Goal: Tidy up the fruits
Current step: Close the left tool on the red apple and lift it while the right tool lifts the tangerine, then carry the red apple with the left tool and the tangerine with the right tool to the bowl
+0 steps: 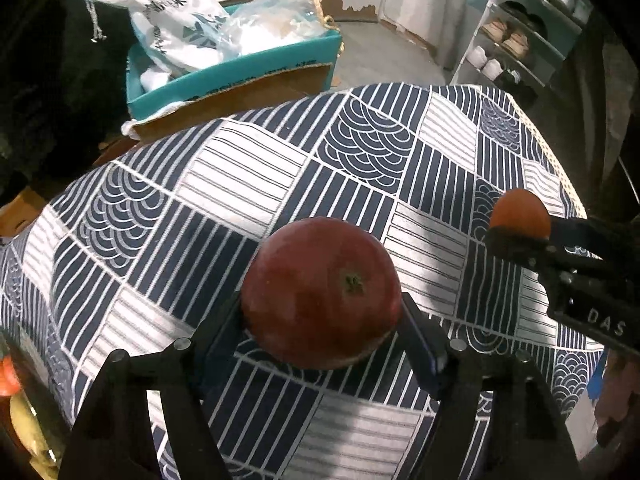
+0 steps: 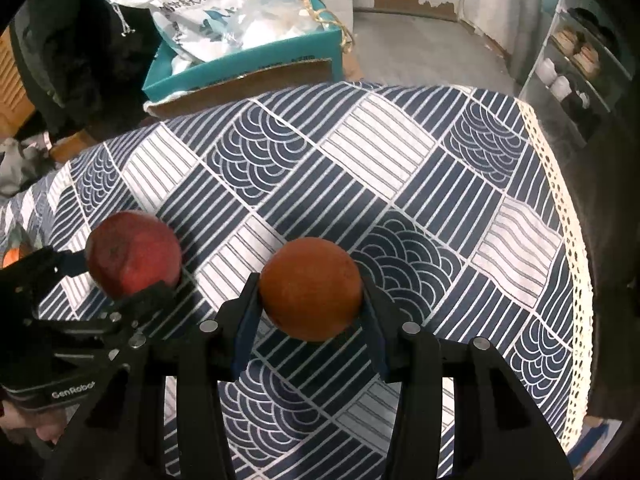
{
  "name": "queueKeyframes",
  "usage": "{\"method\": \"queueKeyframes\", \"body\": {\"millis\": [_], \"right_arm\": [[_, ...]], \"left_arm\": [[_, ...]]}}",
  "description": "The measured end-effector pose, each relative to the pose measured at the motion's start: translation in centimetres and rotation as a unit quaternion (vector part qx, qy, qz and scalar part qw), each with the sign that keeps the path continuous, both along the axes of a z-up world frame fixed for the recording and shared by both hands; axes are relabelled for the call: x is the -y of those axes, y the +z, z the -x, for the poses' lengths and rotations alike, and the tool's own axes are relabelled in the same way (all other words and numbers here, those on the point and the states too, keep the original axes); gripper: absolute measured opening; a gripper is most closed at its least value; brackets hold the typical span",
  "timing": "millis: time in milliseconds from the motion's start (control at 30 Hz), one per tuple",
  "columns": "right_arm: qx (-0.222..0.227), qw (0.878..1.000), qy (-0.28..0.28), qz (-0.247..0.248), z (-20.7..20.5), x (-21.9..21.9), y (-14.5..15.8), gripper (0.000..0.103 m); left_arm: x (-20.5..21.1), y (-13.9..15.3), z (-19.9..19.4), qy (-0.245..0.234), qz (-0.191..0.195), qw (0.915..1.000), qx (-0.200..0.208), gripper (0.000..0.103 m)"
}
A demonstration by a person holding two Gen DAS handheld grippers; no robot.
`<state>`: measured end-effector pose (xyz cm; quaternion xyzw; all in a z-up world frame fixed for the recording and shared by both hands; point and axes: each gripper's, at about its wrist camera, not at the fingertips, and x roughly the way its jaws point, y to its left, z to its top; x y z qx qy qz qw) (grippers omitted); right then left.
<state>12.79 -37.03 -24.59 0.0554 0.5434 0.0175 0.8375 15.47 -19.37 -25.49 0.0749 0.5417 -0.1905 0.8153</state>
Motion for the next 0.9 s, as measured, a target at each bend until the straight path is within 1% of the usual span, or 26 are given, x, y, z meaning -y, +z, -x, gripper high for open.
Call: {"method": "queueKeyframes", "body": {"millis": [267,567,667,900], "right_arm": [[0.021,1.000,0.012,0.004,0.4,-1.5,2.1,0.046],[0.051,0.998,0.028,0.010,1.4,-3.4,5.6,0.046],[0.061,0.997,0.035,0.012,1.9,-4.2,6.8,0.046],[0.085,0.995,0.054,0.018,3.2,-5.9,9.6,0.046]], "left_arm": [[-1.8,3.6,1.2,0.011,0.008,0.9995,0.028,0.076],[-4.2,7.3,3.0,0.027,0.016,0.9982,0.051,0.076],[-4.8,8.7,3.5,0.031,0.012,0.9972,0.066,0.076],[-7.0,11.4,4.8,0.046,0.019,0.9945,0.092,0.076]]}}
